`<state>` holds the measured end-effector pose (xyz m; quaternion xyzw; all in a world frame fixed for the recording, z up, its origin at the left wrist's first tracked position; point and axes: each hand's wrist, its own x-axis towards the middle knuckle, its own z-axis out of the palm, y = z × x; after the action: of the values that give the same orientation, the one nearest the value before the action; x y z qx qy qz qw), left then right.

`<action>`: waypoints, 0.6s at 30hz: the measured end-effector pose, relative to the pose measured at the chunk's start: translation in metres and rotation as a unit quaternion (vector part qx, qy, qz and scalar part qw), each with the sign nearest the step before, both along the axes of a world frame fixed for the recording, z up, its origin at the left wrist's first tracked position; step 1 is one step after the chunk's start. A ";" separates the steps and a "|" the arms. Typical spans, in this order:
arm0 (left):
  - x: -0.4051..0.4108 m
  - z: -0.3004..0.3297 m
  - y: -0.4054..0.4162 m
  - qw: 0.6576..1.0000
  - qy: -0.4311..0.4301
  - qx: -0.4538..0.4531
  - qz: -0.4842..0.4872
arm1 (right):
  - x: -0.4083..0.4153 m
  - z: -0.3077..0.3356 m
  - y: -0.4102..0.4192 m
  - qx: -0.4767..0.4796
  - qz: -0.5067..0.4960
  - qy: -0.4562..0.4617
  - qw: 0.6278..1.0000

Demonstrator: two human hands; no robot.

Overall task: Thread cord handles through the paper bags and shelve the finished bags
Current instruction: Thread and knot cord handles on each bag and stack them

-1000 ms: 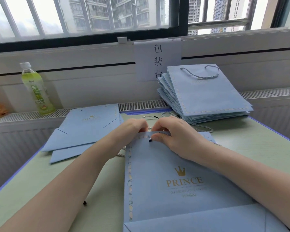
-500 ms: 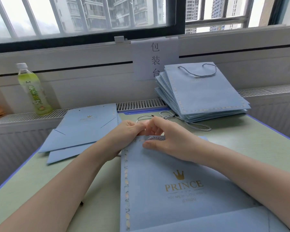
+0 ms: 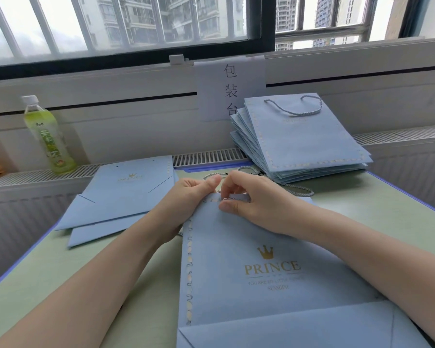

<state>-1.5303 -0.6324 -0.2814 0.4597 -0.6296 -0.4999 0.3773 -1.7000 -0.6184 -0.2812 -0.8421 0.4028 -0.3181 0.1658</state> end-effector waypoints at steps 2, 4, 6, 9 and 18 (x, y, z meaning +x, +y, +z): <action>0.000 -0.001 0.001 1.000 0.004 0.007 -0.005 | 0.000 0.002 0.001 0.013 0.011 0.009 1.000; 0.000 -0.001 0.001 1.000 0.003 0.009 -0.009 | 0.000 0.003 0.002 0.012 0.009 0.009 1.000; 0.001 0.000 0.001 1.000 0.002 0.006 -0.011 | 0.001 0.002 0.003 0.003 0.001 -0.001 1.000; 0.001 0.004 0.001 1.000 0.003 -0.004 -0.010 | 0.002 0.001 0.004 -0.016 -0.006 -0.014 1.000; 0.000 0.002 0.000 0.999 0.009 -0.030 0.022 | -0.005 0.004 0.001 -0.032 -0.010 0.016 0.999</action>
<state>-1.5299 -0.6328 -0.2798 0.4574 -0.6302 -0.4768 0.4077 -1.7048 -0.6177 -0.2770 -0.8477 0.4038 -0.3189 0.1292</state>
